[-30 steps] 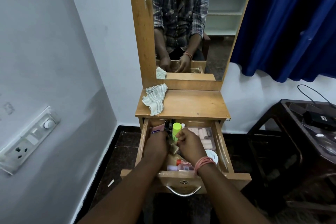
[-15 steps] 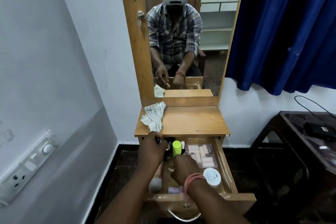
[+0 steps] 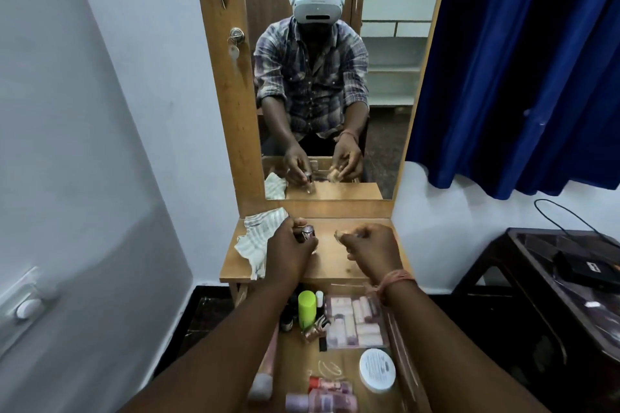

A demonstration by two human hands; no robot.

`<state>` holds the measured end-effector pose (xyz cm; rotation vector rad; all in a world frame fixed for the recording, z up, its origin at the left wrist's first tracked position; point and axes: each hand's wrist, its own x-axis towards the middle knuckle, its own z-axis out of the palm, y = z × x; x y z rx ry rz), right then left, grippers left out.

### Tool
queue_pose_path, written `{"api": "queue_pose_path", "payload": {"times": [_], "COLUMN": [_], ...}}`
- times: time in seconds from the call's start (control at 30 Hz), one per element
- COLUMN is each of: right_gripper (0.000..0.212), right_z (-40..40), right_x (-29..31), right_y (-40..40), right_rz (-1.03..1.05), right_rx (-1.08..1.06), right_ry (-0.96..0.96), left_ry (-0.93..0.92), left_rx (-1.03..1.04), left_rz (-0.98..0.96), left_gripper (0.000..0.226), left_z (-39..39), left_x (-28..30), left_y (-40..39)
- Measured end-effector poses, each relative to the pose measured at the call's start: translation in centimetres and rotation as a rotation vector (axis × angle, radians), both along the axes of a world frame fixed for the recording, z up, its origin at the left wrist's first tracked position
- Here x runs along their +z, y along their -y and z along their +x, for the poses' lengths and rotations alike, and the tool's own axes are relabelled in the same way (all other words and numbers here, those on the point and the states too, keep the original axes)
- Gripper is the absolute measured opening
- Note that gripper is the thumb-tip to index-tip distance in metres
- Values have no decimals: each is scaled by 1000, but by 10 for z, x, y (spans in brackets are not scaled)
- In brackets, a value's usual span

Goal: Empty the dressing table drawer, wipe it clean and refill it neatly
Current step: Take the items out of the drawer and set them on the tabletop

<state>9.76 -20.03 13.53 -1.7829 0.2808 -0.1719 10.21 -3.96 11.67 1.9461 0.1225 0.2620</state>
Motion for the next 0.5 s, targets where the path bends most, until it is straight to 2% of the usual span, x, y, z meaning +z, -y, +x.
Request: {"api": "queue_pose_path", "payload": {"times": [0.07, 0.1, 0.17, 0.27, 0.37, 0.5], "right_gripper": [22, 21, 24, 25, 15, 25], "right_z": [18, 27, 43, 63, 68, 62], "right_x": [-2, -4, -5, -16, -38, -58], "right_y": [-5, -6, -9, -12, -18, -24], "right_rz": [-434, -565, -678, -639, -540, -506], "right_rx": [49, 87, 125, 110, 89, -4], "right_ry": [90, 99, 43, 1, 78, 160], "left_ry": [14, 14, 9, 52, 80, 88], "left_rx": [-13, -21, -22, -9, 34, 102], "left_rz": [73, 106, 161, 250, 284, 348], "left_gripper": [34, 33, 29, 24, 20, 21], "left_z": [11, 17, 25, 33, 40, 52], "left_x": [-9, -14, -23, -29, -37, -42], "left_y": [4, 6, 7, 12, 14, 17]}}
